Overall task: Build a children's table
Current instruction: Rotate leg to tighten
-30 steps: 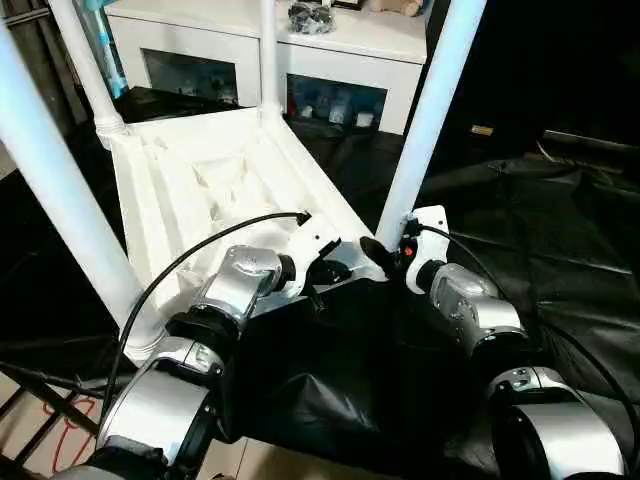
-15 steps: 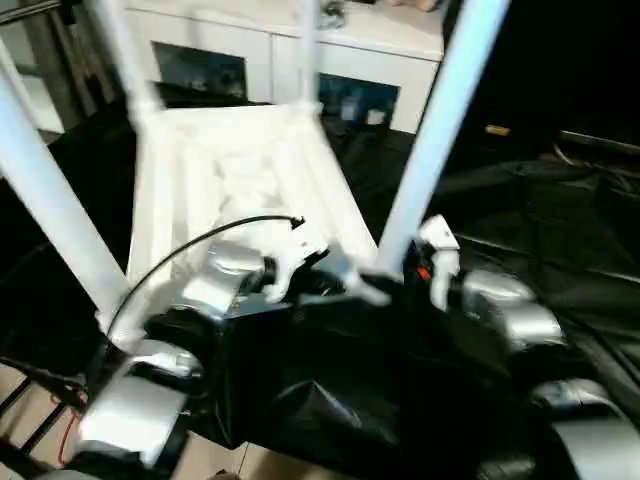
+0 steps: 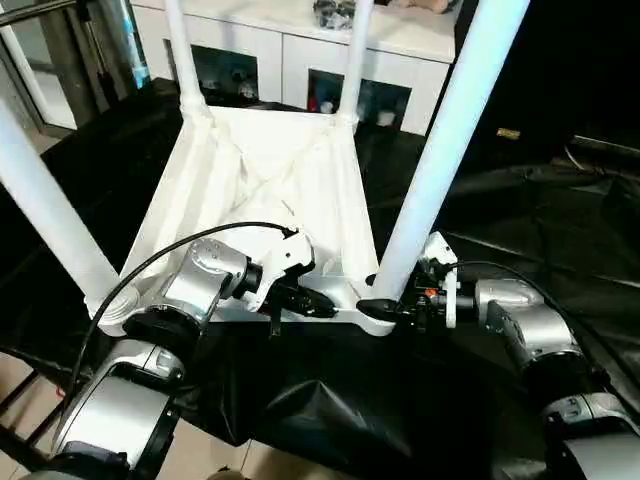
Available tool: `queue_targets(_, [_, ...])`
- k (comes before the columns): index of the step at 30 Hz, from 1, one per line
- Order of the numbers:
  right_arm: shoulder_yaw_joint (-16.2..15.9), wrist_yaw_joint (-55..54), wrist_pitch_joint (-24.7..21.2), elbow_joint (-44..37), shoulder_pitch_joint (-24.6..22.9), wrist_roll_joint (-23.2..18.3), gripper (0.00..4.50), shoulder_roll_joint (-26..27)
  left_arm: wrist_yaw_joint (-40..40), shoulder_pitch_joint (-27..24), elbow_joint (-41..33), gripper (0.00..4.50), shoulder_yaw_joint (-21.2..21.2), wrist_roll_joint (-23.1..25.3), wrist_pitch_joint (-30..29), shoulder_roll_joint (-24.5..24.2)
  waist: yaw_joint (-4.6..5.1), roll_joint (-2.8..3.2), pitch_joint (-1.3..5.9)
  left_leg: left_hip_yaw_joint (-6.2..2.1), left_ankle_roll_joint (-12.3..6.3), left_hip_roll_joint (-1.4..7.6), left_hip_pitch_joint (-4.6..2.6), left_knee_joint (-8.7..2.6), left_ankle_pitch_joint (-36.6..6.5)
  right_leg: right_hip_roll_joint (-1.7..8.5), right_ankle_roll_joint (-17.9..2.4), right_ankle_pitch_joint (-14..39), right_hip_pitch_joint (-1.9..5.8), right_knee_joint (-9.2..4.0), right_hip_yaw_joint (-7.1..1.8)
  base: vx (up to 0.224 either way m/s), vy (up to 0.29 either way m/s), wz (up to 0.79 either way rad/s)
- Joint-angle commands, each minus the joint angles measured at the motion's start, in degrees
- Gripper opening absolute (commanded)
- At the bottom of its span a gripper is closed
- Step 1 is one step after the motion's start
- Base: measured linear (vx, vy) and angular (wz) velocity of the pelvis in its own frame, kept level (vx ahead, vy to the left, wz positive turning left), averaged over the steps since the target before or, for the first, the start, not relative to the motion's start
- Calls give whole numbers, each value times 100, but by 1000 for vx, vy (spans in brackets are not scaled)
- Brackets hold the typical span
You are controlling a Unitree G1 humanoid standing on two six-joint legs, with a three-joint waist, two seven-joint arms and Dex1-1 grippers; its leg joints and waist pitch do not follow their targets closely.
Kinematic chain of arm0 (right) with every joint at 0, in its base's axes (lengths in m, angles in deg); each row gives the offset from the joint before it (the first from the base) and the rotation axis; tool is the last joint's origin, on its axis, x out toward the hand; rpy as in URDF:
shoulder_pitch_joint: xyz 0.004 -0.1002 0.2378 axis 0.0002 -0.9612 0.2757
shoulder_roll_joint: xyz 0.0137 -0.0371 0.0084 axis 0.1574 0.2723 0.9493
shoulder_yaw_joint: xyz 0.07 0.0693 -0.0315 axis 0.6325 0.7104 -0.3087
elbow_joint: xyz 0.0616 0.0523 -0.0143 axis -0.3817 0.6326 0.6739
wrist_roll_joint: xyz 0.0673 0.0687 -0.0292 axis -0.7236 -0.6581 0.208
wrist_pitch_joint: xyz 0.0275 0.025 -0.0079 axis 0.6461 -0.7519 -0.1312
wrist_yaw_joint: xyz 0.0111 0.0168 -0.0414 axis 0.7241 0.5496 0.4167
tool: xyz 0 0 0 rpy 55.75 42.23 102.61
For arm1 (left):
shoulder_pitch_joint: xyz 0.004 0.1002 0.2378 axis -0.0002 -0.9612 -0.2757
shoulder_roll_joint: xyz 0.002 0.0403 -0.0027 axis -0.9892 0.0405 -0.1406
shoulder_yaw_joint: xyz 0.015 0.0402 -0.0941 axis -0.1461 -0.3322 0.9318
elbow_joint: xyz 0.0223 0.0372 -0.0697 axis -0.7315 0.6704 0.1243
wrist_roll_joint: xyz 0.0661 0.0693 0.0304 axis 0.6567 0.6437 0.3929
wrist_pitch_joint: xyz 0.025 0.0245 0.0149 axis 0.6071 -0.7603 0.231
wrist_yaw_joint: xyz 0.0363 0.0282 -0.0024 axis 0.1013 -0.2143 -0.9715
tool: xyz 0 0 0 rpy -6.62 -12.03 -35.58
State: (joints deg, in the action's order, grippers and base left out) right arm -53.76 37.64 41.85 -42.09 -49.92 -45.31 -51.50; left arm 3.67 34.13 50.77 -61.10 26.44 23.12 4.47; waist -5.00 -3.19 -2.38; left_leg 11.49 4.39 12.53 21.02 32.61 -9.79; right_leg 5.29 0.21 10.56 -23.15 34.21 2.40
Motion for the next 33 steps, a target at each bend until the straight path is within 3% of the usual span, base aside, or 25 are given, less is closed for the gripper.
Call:
queue_targets(1, [-212,-77,-194,56,-46,-38,272,252,-580,88,67,0,-4,-45,-41,322,0,38,328,5,-240,110,-97,-338,-1116,224,-1551,455,254,-299,-143,0,0,0])
queue_targets(4, [-90,-556,-62,239,23,56,271,359,-1006,176,201,0,95,7,-84,412,18,32,309,-6,-97,104,-111,-360,-1404,245,-1449,964,226,-355,-153,0,0,0])
queue_targets(5, [98,-1675,3,731,232,271,270,561,-1568,269,322,0,164,99,-218,546,34,37,307,-22,-12,107,-117,-371,-1468,261,-1372,1182,210,-370,-164,0,0,0])
queue_targets(6, [169,-2104,-9,922,314,341,270,646,-1741,291,355,0,187,115,-271,609,70,46,294,-21,33,99,-126,-379,-1586,256,-1358,1343,176,-388,-169,0,0,0])
queue_targets(7, [169,-2104,-9,922,314,341,266,646,-1741,291,355,0,187,115,-271,609,125,26,283,-61,149,72,-97,-402,-1761,266,-1203,1815,204,-423,-152,0,0,0])
queue_targets(8, [316,-2765,-61,1201,431,359,266,846,-2160,332,424,0,285,96,-368,786,149,39,296,-73,170,71,-110,-402,-1811,272,-1074,2040,201,-458,-150,0,0,0])
queue_targets(10, [371,-2947,-82,1277,465,334,264,925,-2293,343,448,0,316,85,-394,850,206,30,286,-78,143,60,-93,-397,-1855,258,-1027,2117,193,-484,-152,0,0,0])
queue_targets(13, [707,-4063,-191,1646,687,193,262,1300,-3069,404,553,0,427,88,-428,1166,267,40,290,-73,94,54,-86,-399,-1812,232,-1044,1980,174,-478,-157,0,0,0])
queue_targets(15, [742,-4427,-1,1807,762,252,262,1429,-3163,398,546,0,406,77,-442,1293,275,50,297,-66,81,57,-101,-387,-1818,231,-1066,1925,164,-487,-154,0,0,0])
queue_targets(16, [714,-4407,79,1815,767,282,262,1450,-3160,394,537,0,394,76,-435,1318,291,57,300,-71,55,53,-76,-394,-1821,225,-1073,1841,181,-477,-146,0,0,0])
queue_targets(19, [752,-4290,239,1943,849,254,332,1527,-3134,402,533,0,393,82,-420,1366,288,64,306,-62,-15,53,-80,-387,-1822,219,-1096,1722,181,-477,-148,0,0,0])
queue_targets(22, [771,-4005,248,1904,890,216,347,1493,-2894,382,474,0,372,40,-367,1306,290,89,306,-61,-60,54,-72,-391,-1805,216,-1121,1633,189,-471,-148,0,0,0])
queue_targets(27, [478,-3184,440,1663,797,293,367,1246,-2363,297,335,0,288,-32,-229,1118,299,94,318,-56,-132,56,-57,-382,-1702,214,-1227,1331,215,-443,-146,0,0,0])
queue_targets(28, [280,-2339,418,1282,619,197,367,1014,-1958,248,231,0,224,-79,-212,968,290,97,317,-51,-152,59,-68,-378,-1709,215,-1248,1311,211,-446,-147,0,0,0])
queue_targets(30, [152,-1675,282,919,451,64,367,824,-1620,211,166,0,165,-95,-131,832,259,54,329,-39,-293,64,-49,-354,-1505,215,-1324,964,248,-409,-152,0,0,0])
queue_targets(33, [-14,-1067,127,567,273,-4,367,612,-1215,150,61,0,143,-152,-33,665,192,92,346,-15,-484,90,-53,-327,-988,194,-1597,181,284,-302,-120,0,0,0])
